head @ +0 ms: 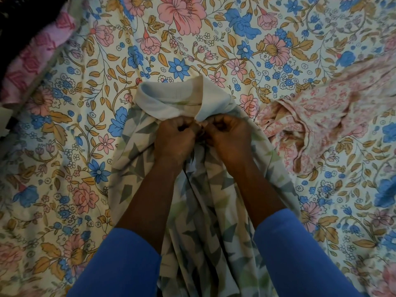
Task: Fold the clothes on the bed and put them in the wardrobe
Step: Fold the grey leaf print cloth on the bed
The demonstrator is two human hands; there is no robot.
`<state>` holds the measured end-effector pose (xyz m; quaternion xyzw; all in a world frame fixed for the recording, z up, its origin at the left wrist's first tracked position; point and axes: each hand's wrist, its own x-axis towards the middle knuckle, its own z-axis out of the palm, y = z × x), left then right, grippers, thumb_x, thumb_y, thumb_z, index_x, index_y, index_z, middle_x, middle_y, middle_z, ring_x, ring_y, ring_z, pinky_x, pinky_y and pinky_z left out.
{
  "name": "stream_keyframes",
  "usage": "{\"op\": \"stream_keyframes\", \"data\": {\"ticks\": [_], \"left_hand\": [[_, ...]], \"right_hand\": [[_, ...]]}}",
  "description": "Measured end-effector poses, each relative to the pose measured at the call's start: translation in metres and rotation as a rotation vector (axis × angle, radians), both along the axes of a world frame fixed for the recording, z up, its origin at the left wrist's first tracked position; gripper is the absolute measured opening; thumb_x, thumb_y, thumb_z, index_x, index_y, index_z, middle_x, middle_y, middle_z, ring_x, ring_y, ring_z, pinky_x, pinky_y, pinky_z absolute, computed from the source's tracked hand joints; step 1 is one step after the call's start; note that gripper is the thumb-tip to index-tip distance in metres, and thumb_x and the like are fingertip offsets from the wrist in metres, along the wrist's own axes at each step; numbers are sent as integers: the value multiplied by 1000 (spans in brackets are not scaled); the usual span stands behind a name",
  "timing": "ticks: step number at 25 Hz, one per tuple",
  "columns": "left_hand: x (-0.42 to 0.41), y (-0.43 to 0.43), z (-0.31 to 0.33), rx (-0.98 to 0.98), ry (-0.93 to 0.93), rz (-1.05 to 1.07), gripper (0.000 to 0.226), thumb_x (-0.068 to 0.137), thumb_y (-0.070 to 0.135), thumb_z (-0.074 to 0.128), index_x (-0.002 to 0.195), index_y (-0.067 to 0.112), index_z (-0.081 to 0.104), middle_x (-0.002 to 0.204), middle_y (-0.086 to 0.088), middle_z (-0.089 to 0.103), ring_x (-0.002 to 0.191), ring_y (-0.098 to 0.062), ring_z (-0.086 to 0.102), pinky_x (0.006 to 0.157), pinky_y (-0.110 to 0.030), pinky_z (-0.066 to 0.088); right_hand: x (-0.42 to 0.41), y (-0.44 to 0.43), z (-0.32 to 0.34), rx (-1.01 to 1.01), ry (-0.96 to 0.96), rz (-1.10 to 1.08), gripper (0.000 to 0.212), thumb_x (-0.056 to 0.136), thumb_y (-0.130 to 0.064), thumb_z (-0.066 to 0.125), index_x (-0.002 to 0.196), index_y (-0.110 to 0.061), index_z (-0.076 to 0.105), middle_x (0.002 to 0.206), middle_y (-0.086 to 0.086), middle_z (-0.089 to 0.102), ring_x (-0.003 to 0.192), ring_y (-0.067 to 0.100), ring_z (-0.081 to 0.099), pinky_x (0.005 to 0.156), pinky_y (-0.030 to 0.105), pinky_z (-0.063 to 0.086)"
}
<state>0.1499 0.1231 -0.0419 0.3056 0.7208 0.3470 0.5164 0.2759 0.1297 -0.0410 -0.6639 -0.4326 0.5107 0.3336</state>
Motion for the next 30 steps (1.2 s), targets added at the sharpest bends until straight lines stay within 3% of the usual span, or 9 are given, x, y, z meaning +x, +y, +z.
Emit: {"op": "stream_keyframes", "data": {"ticks": [5,8,12,16,18,21,24,27,30], "left_hand": [[-10,-3,-4,69,-156,-17,15,100,16,66,94,11,79,84,-5,78,83,-22,73,85,-42,60],[-7,-3,-2,69,-59,21,15,98,25,69,93,16,80,82,-4,78,78,-20,74,77,-39,62],[1,0,-2,94,149,84,29,89,47,75,81,19,77,68,3,74,63,-17,72,68,-47,63],[4,0,17,121,379,275,44,94,60,64,84,17,65,70,7,65,63,-4,63,62,-24,52],[-10,7,30,159,504,413,39,94,57,65,96,19,58,78,12,60,70,2,58,64,-14,46],[-43,33,30,-21,495,464,55,86,68,64,110,19,57,93,9,63,80,-10,61,67,-23,47],[-72,52,21,-107,412,357,38,80,56,70,91,20,72,85,-1,72,76,-21,70,72,-41,63],[-97,52,30,-160,-144,433,10,96,22,69,91,13,67,80,-4,66,70,-16,64,66,-34,65],[-113,32,48,-177,-633,487,4,99,14,64,100,10,64,76,0,58,59,-6,53,61,-23,60]], "right_hand": [[-6,3,5,-58,81,14,15,98,-16,67,88,-12,76,84,9,77,79,25,74,81,48,63],[-1,6,17,-206,271,1,15,100,-4,62,89,-6,72,82,13,71,70,15,68,68,25,60],[5,8,26,-280,295,-50,11,99,-14,66,95,-6,72,78,6,73,70,18,71,69,31,59],[9,6,36,-25,-91,-250,26,102,-41,60,92,-19,68,79,1,72,68,22,73,66,44,64],[4,27,45,76,-304,-277,37,98,-59,54,101,-25,67,90,-10,68,80,12,69,74,38,59],[-13,82,51,-60,-575,-6,76,90,-79,43,127,-16,62,117,-1,64,107,18,63,87,37,49],[-13,118,48,-169,-711,301,59,83,-54,62,120,-8,62,107,7,66,103,29,66,84,40,55],[12,118,58,-321,-266,146,25,92,-22,67,106,-1,64,93,14,71,72,23,74,58,36,63],[41,93,69,-618,422,-142,22,102,-9,48,119,-2,61,113,19,71,97,30,73,77,43,65]]}}
